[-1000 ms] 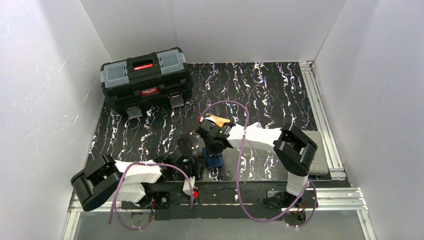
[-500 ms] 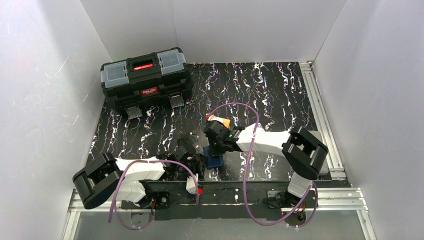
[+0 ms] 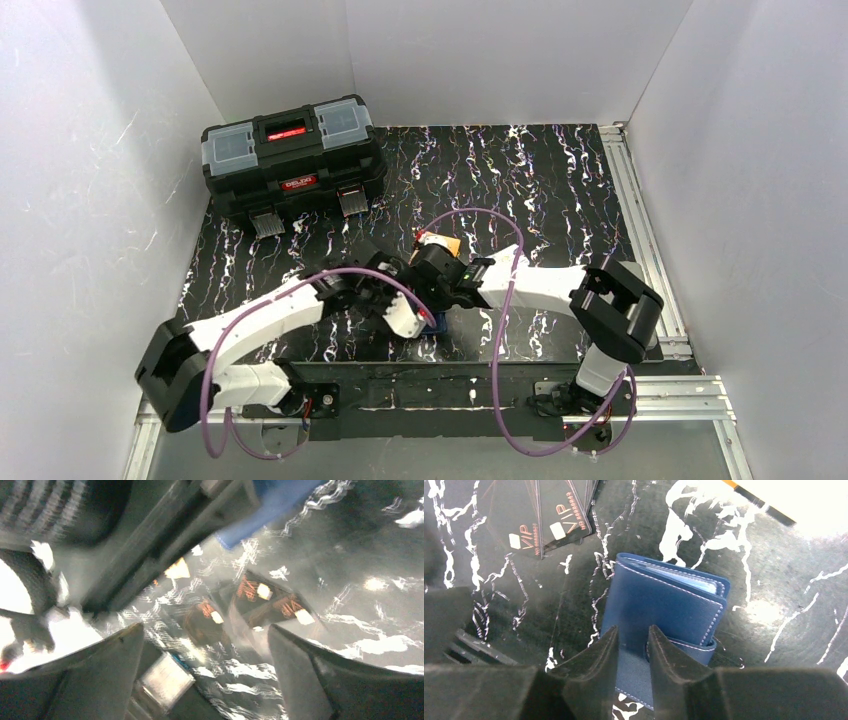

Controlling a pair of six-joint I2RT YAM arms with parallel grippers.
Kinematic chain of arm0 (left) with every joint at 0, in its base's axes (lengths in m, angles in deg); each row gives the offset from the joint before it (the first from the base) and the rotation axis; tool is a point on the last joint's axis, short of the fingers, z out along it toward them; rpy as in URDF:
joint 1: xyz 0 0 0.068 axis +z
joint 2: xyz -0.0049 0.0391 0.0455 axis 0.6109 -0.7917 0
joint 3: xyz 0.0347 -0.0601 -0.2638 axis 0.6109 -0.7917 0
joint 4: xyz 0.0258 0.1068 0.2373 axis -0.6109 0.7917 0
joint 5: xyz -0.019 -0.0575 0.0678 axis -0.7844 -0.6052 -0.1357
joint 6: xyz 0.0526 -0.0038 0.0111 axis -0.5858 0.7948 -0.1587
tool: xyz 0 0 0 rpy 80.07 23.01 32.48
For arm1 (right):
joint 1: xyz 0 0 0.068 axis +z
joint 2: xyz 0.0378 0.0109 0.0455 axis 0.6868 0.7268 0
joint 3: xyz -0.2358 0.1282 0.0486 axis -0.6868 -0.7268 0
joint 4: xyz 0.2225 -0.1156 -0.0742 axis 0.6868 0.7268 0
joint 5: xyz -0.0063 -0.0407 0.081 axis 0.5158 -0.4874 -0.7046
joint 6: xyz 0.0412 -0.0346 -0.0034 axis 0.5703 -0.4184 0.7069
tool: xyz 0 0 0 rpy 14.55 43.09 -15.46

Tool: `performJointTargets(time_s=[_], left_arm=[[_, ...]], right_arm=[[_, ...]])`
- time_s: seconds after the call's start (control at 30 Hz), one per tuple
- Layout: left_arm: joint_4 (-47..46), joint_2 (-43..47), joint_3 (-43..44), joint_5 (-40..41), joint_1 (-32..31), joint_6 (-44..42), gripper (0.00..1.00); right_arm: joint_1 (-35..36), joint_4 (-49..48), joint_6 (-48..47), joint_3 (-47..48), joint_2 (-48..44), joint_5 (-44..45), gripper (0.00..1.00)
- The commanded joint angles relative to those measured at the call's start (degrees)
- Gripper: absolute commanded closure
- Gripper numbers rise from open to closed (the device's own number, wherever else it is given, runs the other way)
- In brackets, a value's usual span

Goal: Put the credit cards into the card holder
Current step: Close the card holder at the center of the board.

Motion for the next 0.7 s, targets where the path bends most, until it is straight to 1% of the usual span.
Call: performJointTargets(time_s=[0.0,0.03,0.1,0.17,0.23,0.27,0.33,0.4,0.5,0.6,0.67], left_arm=[[20.3,8.1,7.9,-3.3,2.5,16.1,0.02],[21.3,9.3,9.7,-3.6,3.1,19.5,0.02],[23.6,10.5,14.2,-3.8,5.6,28.8,0.02],[26.1,10.3,19.8,-3.9,9.6,38.6,0.02],[28.1,9.4,25.4,-4.5,14.9,46.9,0.02],[29.4,8.9,27.7,-6.1,18.2,49.9,0.02],[32.0,7.8,31.4,-9.5,24.5,53.8,0.02],[33.8,6.6,34.4,-14.3,30.6,56.7,0.02],[35.8,5.2,36.4,-20.4,38.7,58.5,0.02],[34.6,4.9,35.5,-23.3,43.3,61.2,0.02],[34.0,5.2,34.1,-24.0,44.4,61.9,0.02]], right_arm=[[2.8,14.0,-0.5,-4.4,3.6,1.5,0.61],[3.0,14.3,-0.8,-4.2,3.6,2.2,0.59],[3.6,14.5,-1.1,-3.9,2.8,4.0,0.52],[3.7,15.3,-1.4,-3.2,1.2,5.8,0.44],[3.9,16.8,-1.9,-1.4,-1.2,7.7,0.29],[3.8,18.0,-2.5,0.0,-2.5,8.8,0.21],[3.8,20.3,-4.0,3.4,-5.0,10.6,0.13],[3.8,22.9,-5.7,7.6,-7.1,12.6,0.08],[3.8,25.3,-8.9,14.7,-9.5,13.8,0.03],[3.8,26.6,-12.0,21.8,-11.0,13.5,0.02],[3.8,26.7,-13.9,25.8,-11.3,13.5,0.02]])
